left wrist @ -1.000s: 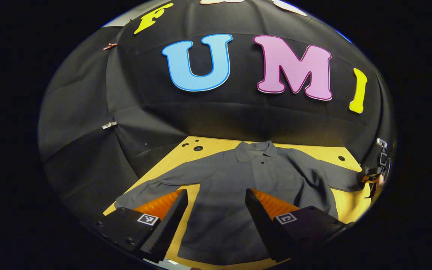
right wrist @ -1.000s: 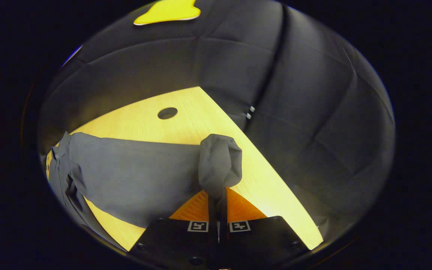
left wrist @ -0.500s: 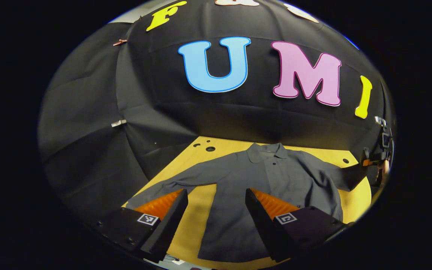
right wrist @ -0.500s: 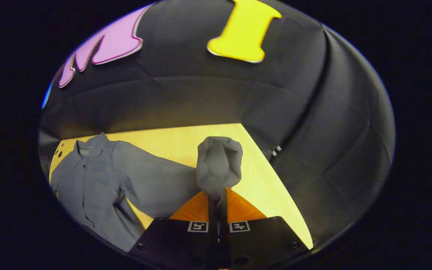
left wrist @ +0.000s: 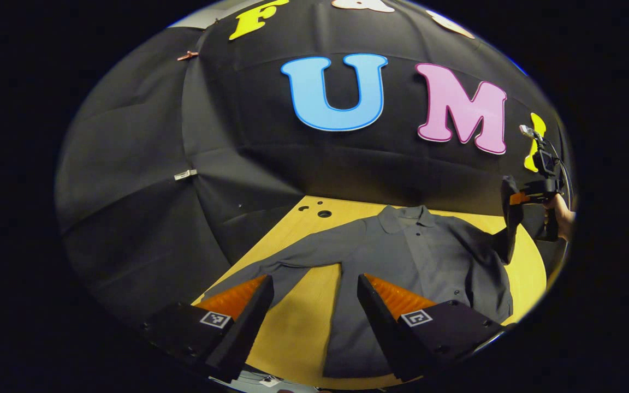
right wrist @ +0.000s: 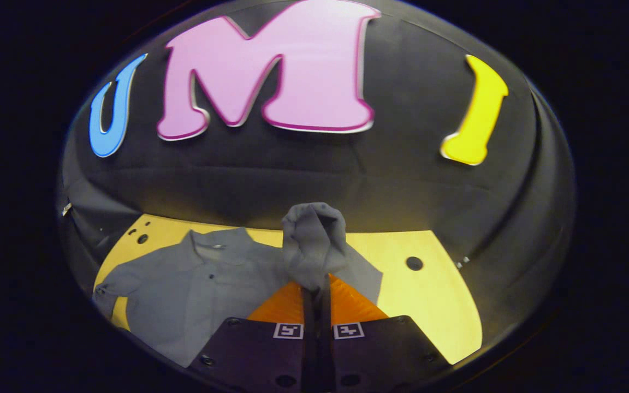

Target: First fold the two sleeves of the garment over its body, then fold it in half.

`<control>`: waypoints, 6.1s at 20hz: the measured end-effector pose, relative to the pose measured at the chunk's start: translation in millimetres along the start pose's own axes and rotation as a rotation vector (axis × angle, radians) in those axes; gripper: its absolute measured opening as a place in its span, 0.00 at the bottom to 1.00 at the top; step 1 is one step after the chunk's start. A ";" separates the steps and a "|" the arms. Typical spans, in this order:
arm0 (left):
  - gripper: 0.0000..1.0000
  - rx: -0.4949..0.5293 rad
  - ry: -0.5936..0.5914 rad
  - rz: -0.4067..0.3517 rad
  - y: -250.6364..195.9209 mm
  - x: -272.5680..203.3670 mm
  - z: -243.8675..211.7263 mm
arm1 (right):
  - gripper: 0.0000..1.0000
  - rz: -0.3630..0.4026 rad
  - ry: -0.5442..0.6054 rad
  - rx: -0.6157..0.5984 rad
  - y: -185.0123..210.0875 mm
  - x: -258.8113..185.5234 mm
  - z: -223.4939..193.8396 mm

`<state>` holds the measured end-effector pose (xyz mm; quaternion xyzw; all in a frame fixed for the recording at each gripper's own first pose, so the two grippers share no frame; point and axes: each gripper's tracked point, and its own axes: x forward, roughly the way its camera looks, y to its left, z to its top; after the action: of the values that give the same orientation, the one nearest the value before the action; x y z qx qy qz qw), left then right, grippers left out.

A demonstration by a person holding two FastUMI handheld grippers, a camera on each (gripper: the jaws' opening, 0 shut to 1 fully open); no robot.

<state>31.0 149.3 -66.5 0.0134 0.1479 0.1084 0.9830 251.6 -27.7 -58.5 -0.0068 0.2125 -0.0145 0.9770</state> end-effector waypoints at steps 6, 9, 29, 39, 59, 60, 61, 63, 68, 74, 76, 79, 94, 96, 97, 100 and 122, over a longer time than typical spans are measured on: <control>0.97 -0.050 0.055 0.078 61.0 1.3 -28.5 | 0.05 0.186 0.039 -0.070 158.5 7.8 -13.3; 0.97 -0.072 0.074 0.108 84.1 1.6 -41.1 | 0.05 0.249 0.060 -0.108 217.2 10.5 -28.8; 0.97 -0.266 0.161 0.283 205.2 77.4 -114.8 | 0.98 0.355 0.096 -0.209 356.2 -15.1 -107.0; 0.96 -0.198 0.257 0.288 218.3 160.1 -144.8 | 0.98 0.189 0.023 -0.061 195.0 -95.8 -78.1; 0.05 -0.106 0.319 0.001 138.4 169.8 -118.9 | 0.98 -0.036 0.000 -0.060 20.5 -194.6 -122.0; 0.06 -0.129 0.301 0.000 132.8 168.5 -104.6 | 0.98 -0.031 0.000 -0.073 16.6 -191.6 -121.5; 0.05 -0.146 0.286 0.000 129.0 167.7 -92.8 | 0.98 -0.028 0.005 -0.080 13.1 -188.3 -121.9; 0.05 -0.165 0.249 -0.006 116.4 168.5 -63.8 | 0.98 -0.018 0.008 -0.065 6.8 -186.0 -123.0; 0.05 -0.169 0.150 -0.060 61.9 179.1 18.5 | 0.98 -0.001 0.010 -0.037 -15.6 -179.8 -124.6; 0.05 -0.036 0.059 -0.185 -62.9 200.4 99.4 | 0.98 0.011 0.018 -0.004 -49.6 -168.9 -130.4; 0.05 0.012 0.044 -0.243 -114.8 202.2 110.2 | 0.98 0.020 0.028 0.011 -60.7 -163.4 -135.2; 0.05 0.064 0.033 -0.335 -199.6 200.8 115.2 | 0.98 0.039 0.065 0.034 -76.0 -155.3 -148.3; 0.09 0.162 0.109 -0.622 -485.3 201.4 54.7 | 0.99 0.068 0.124 0.064 -125.9 -145.7 -174.4; 0.20 0.155 0.104 -0.636 -494.7 199.3 52.0 | 0.99 0.070 0.131 0.059 -125.8 -146.0 -176.3; 0.39 0.153 0.098 -0.644 -495.6 195.8 53.6 | 0.99 0.070 0.133 0.055 -126.4 -145.9 -178.5; 0.98 0.140 0.069 -0.622 -461.5 178.4 59.8 | 1.00 0.090 0.150 0.068 -114.4 -144.0 -181.9; 0.97 0.102 0.379 -0.208 -47.2 28.8 -181.5 | 0.99 0.094 0.462 0.089 -52.6 -153.4 -309.6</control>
<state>14.4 108.4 -251.1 0.0271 0.3359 -0.0004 0.9415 -17.8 -77.7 -275.4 0.0497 0.4296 0.0204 0.9014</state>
